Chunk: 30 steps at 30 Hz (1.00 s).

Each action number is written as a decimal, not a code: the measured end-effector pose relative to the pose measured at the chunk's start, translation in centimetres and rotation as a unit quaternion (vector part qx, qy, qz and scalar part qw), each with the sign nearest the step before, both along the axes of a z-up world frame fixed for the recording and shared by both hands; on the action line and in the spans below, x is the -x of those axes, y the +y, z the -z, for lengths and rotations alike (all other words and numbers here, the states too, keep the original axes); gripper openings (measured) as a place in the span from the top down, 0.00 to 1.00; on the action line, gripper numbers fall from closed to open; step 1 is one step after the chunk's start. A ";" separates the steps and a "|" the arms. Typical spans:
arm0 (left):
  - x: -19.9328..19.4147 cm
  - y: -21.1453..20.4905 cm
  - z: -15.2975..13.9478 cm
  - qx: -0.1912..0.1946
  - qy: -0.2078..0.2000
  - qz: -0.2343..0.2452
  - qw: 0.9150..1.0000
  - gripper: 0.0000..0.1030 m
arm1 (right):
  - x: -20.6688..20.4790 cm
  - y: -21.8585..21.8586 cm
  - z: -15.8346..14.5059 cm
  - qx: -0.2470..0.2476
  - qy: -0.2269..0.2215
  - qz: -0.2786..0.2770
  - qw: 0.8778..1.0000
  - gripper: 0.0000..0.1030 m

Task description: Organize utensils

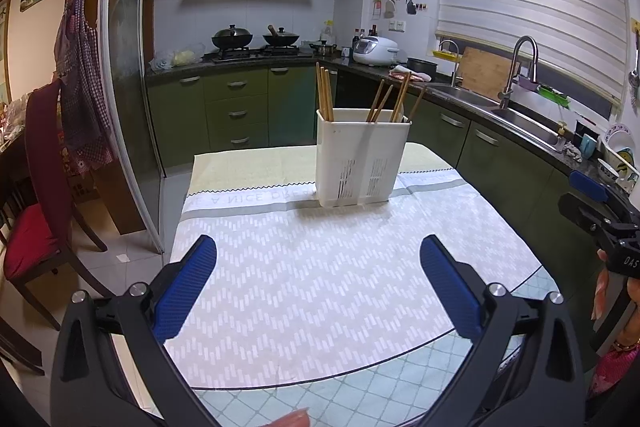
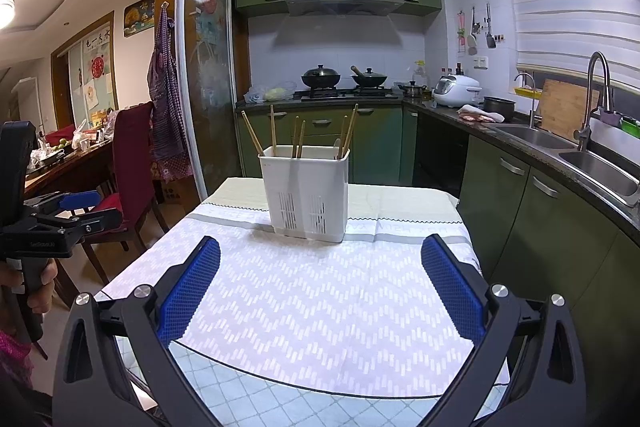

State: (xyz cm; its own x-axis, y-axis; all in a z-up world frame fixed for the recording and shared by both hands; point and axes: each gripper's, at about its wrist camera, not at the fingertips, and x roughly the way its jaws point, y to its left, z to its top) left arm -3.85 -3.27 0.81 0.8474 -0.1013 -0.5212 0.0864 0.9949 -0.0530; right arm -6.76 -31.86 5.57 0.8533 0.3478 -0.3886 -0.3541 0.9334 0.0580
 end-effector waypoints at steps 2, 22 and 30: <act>0.0 0.0 0.0 0.001 0.000 0.000 1.000 0.06 | 0.0 0.0 0.0 -0.001 0.000 0.000 1.000 0.04; -1.1 0.4 0.3 0.021 0.019 0.009 1.000 0.06 | -0.1 0.1 0.0 0.000 0.001 -0.001 1.000 0.04; -1.6 1.8 0.7 0.062 0.033 0.006 0.998 0.06 | -0.4 0.2 0.5 -0.001 0.004 0.001 1.000 0.04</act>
